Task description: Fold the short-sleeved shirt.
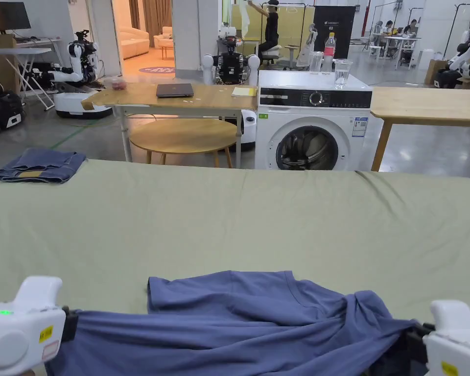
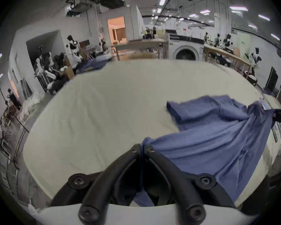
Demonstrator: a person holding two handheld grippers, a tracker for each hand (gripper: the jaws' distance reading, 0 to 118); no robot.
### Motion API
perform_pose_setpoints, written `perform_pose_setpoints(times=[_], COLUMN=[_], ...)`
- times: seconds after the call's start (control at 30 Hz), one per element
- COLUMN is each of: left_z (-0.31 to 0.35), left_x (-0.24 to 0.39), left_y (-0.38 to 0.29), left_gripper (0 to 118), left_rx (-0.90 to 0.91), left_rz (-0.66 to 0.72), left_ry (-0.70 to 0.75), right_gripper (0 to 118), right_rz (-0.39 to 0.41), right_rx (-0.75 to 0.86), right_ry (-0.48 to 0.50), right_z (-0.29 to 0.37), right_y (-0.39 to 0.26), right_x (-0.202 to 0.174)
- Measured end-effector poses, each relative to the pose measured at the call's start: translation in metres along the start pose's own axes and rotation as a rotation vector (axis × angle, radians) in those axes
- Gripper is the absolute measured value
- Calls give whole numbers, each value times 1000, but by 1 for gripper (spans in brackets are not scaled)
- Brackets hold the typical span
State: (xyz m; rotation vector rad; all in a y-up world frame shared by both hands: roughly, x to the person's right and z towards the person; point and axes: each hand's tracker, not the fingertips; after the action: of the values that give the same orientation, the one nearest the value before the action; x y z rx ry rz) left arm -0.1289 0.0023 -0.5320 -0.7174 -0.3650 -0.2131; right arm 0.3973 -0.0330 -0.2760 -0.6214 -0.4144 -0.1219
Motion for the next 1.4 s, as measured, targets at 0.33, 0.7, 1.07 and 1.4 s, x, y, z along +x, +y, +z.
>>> perform_pose_setpoints(times=[0.33,0.7,1.07,1.4], left_z=[55,106,107,39], left_x=[-8,-14,-2,13], left_y=[136,303,343,270], left_gripper=[0,0,0,0], left_rx=[251,486,541,402], left_rz=[-70,-23,-20,-32], left_ry=[87,145,152,87], right_gripper=[2,2,2,2], right_rz=[36,26,45,56], right_rx=[256,538,595,480], right_ry=[-124,-229,-280,-284], right_z=[89,159,152,99], right_y=[162,321,355,278], right_x=[15,23,24,35])
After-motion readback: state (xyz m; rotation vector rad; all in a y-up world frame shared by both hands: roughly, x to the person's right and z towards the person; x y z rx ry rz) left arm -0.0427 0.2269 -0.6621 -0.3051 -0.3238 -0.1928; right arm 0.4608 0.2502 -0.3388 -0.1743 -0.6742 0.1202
